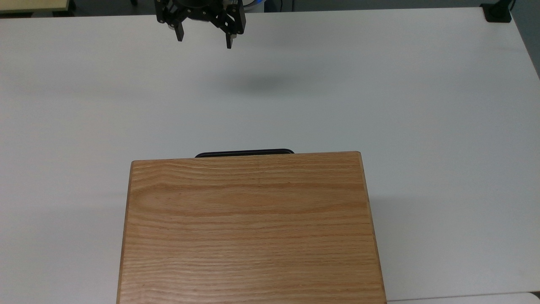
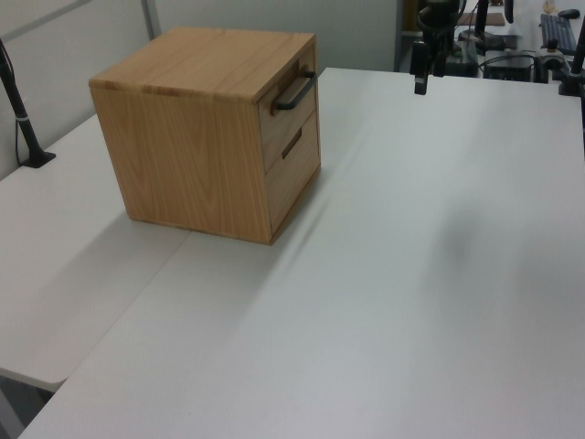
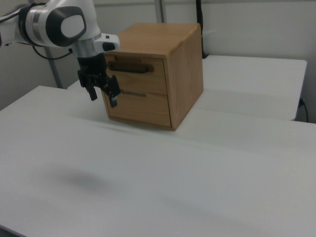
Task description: Open the drawer by sliding it
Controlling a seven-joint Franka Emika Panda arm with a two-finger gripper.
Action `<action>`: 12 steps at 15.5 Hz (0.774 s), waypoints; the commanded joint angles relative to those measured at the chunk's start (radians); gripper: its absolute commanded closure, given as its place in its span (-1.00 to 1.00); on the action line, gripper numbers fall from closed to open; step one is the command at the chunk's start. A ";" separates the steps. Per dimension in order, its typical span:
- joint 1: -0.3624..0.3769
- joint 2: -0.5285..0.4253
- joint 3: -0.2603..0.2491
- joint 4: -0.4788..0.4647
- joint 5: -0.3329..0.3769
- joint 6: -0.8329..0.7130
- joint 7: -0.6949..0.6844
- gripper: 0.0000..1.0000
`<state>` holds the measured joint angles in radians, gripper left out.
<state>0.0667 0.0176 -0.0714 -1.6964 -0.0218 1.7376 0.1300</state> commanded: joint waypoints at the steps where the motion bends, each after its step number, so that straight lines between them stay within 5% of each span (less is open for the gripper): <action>1: 0.007 -0.010 -0.013 -0.008 0.022 -0.018 0.000 -1.00; 4: 0.015 -0.004 -0.014 0.006 0.045 -0.006 0.061 -1.00; 7: 0.051 0.047 -0.048 0.066 0.103 0.074 0.372 -1.00; 12: 0.156 0.090 -0.180 0.115 0.150 0.224 0.869 -1.00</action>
<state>0.1477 0.0577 -0.1613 -1.6446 0.0805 1.9186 0.7576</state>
